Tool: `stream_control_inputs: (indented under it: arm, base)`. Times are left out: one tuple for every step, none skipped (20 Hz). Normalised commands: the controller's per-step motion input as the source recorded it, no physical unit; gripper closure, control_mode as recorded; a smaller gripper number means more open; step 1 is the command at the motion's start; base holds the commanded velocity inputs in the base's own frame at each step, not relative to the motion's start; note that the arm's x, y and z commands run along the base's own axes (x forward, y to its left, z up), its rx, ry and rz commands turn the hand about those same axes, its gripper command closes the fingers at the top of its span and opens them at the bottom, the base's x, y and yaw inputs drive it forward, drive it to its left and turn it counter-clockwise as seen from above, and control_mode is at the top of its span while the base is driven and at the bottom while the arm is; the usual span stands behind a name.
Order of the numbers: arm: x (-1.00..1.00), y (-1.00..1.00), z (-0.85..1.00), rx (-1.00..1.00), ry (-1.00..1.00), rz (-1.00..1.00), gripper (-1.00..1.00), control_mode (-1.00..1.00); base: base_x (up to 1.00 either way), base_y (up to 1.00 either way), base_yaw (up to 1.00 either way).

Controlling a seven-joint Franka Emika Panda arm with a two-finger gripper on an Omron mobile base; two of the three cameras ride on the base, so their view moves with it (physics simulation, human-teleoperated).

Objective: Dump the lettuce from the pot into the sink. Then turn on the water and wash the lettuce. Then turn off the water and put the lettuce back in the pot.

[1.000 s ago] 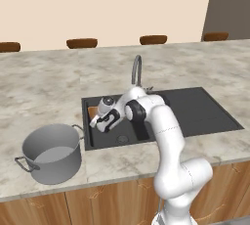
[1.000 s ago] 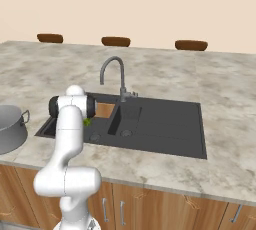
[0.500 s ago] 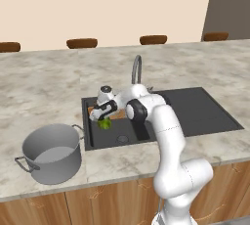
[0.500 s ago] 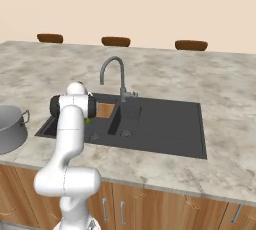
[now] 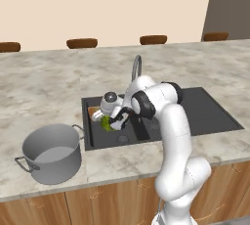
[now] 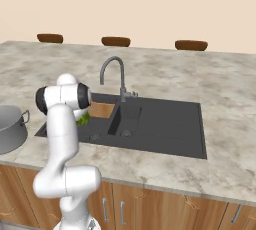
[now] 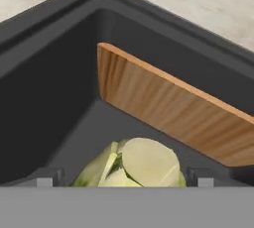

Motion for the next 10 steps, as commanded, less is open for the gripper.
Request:
stream_control_inputs:
  arm:
    - [-0.78, 0.00, 0.95, 0.02, -0.26, -0.03, 1.00, -1.00]
    - [-0.64, 0.00, 1.00, 0.03, -0.22, 0.00, 1.00, -1.00]
    - [-0.61, 0.00, 1.00, 0.04, -0.20, 0.00, 1.00, -1.00]
    - [-0.61, 0.01, 0.98, 0.05, -0.15, 0.00, 1.00, -1.00]
    - [-0.68, 0.06, 0.91, 0.04, -0.15, 0.00, 1.00, -1.00]
    - [-0.79, 0.08, 0.88, 0.04, -0.15, 0.00, 1.00, -1.00]
    - [-0.89, 0.08, 0.86, 0.04, -0.16, 0.00, 1.00, -1.00]
    - [-0.93, 0.07, 0.92, 0.03, -0.16, 0.00, 1.00, -1.00]
    - [-0.91, 0.07, 1.00, 0.03, -0.17, 0.00, 1.00, -1.00]
    - [-0.83, 0.08, 1.00, 0.03, -0.17, 0.00, 1.00, -1.00]
  base:
    - [0.00, 0.00, 0.00]
    - [0.00, 0.00, 0.00]
    - [0.00, 0.00, 0.00]
    - [0.00, 0.00, 0.00]
    - [0.00, 0.00, 0.00]
    - [0.00, 0.00, 0.00]
    - [0.00, 0.00, 0.00]
    - [0.00, 0.00, 0.00]
    - [0.00, 0.00, 0.00]
    - [0.00, 0.00, 0.00]
